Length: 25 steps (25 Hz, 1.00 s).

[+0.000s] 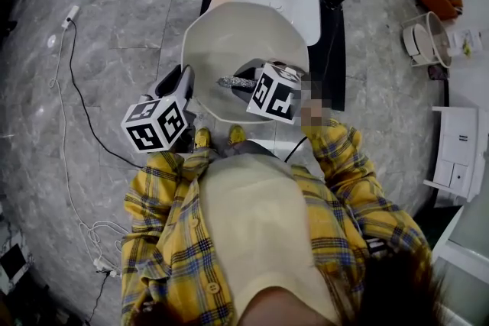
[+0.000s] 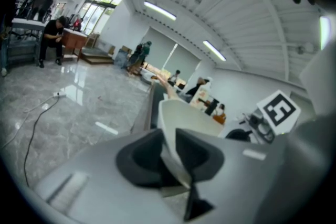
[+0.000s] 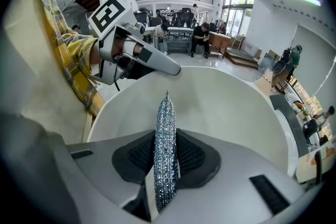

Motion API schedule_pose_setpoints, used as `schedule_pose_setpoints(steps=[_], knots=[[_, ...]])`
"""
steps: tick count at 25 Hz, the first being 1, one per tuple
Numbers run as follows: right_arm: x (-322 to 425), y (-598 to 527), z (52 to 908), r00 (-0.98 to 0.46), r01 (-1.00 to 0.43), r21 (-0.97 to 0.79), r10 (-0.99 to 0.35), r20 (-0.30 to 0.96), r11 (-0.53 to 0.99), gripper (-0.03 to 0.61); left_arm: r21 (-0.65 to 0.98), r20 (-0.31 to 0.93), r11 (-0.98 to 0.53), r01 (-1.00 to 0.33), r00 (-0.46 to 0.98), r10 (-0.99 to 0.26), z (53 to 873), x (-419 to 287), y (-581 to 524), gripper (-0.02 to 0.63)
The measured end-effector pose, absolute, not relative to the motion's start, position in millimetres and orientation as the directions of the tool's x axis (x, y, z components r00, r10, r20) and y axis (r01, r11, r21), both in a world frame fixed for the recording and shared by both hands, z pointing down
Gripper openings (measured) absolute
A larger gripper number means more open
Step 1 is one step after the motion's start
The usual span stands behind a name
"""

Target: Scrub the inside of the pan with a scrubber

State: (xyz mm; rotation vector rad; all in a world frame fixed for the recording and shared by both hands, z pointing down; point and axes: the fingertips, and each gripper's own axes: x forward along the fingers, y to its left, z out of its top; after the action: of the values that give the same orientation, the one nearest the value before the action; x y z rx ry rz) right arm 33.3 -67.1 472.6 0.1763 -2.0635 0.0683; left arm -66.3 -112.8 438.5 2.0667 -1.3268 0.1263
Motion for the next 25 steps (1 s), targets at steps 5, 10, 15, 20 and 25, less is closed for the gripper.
schedule_pose_setpoints(steps=[5,10,15,20,25], knots=[[36.8,-71.8,457.4,-0.518,-0.216,0.047,-0.155,0.841,0.975,0.086,0.450,0.406,-0.270,-0.851,0.465,-0.787,431.5,-70.4,-114.3,0.071],[39.9,-74.6,436.8,-0.601,-0.299,0.005,-0.192,0.776,0.954,0.086,0.428,0.370,-0.266,-0.864,0.436,-0.820,414.0,-81.9,-120.1,0.071],[43.8,-83.2,408.6,-0.685,-0.389,-0.040,-0.261,0.680,0.920,0.086,0.385,0.321,-0.290,-0.876,0.421,-0.848,387.1,-84.9,-121.6,0.071],[55.4,-94.1,385.3,-0.709,-0.482,-0.021,-0.376,0.597,0.876,0.086,0.348,0.297,-0.336,-0.875,0.443,-0.846,368.0,-78.4,-120.2,0.069],[65.3,-102.9,363.0,-0.729,-0.563,-0.049,-0.468,0.500,0.825,0.086,0.338,0.276,-0.378,-0.862,0.475,-0.836,356.5,-68.2,-118.6,0.069]])
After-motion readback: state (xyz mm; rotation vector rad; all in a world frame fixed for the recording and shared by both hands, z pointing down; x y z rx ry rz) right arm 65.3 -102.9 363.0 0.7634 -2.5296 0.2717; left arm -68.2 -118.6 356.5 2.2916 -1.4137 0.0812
